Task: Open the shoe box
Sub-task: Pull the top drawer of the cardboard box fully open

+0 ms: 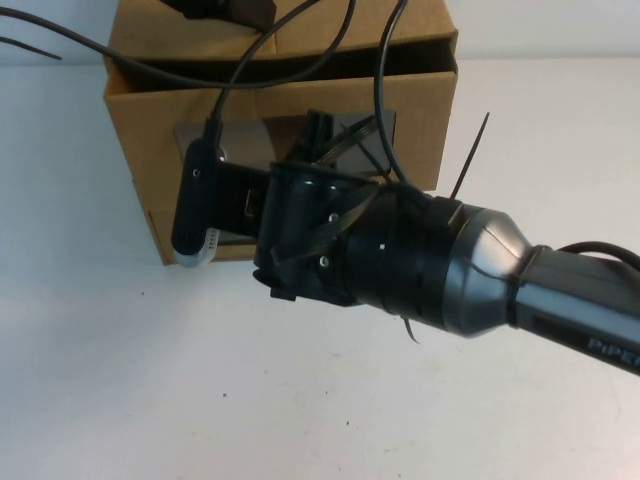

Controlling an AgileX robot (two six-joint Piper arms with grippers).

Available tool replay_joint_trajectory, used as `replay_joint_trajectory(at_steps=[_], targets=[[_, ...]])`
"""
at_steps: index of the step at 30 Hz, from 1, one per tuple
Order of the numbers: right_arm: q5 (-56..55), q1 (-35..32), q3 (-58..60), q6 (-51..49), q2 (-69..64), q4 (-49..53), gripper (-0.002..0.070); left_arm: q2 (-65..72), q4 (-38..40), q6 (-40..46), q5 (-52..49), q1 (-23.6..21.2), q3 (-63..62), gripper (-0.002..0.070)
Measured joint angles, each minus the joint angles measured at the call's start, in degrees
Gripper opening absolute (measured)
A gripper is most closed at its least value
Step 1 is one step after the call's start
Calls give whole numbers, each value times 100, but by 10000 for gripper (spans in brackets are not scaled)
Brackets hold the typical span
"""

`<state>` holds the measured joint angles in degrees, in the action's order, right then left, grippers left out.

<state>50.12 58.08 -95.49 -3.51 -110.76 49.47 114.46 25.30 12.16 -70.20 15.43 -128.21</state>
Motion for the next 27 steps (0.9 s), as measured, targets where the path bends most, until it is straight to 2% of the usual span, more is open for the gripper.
replay_joint_trajectory(at_steps=[12, 27], targets=[[691, 352, 40, 211, 422, -851, 4, 0, 0, 0, 0, 0, 0, -6], [1161, 1076, 868, 60, 1234, -1294, 4, 3, 34, 0, 0, 0, 0, -6]])
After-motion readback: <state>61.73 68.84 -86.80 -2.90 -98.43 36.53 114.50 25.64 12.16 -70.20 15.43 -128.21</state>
